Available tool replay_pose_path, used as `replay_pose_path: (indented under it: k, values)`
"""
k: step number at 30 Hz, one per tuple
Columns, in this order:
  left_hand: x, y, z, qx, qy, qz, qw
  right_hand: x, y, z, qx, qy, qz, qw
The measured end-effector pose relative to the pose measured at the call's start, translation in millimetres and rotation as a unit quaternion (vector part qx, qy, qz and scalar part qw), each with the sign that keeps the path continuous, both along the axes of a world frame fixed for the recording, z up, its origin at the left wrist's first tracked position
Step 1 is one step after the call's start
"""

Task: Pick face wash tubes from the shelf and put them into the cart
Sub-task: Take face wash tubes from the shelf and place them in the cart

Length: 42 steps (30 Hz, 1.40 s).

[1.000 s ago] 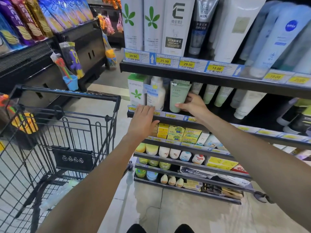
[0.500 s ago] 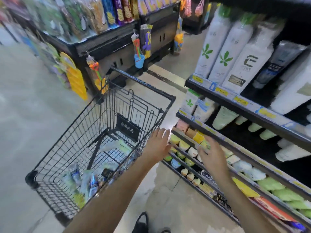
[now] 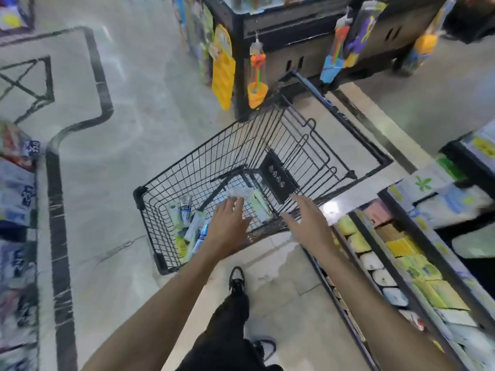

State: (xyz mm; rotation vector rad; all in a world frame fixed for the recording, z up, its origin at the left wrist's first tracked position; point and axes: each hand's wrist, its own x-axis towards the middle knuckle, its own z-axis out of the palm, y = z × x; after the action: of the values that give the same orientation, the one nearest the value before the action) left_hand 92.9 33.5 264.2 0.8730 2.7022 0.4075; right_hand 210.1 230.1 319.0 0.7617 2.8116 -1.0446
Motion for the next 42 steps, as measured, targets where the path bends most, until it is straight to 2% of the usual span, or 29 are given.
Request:
replay_pose_path:
  k: [8,14,21,30,36,42]
  values:
    - [-68.3,-33.7,-72.8,-0.033,-0.101,0.084,0.991,-101.6,-16.1,-47.4,0.002,-0.115,0.075,0.991]
    - [-102.9,-33.0,-132.6,-0.074,-0.155,0.055,0.984,-167.4,-10.7,-122.5,0.001,-0.2,0.075,0.977]
    - [-135.5,-16.9,-225.8,-0.133,-0.194,0.008,0.972,-218.4,8.7,-251.9,-0.003,-0.303,0.088,0.949]
    - [-162.4,9.0,-338.1,-0.139,-0.183,-0.061,0.971,-249.7,35.7,-377.5,0.032,-0.338,0.122,0.933]
    - [-164.6,8.8,-358.0,-0.176,-0.164,-0.098,0.966,-260.9,31.1,-404.8,0.132,-0.319,0.139,0.928]
    - [-172.7,15.1,-368.3,-0.222,-0.148,-0.113,0.957,-262.8,17.0,-423.3,0.132,-0.319,0.143,0.928]
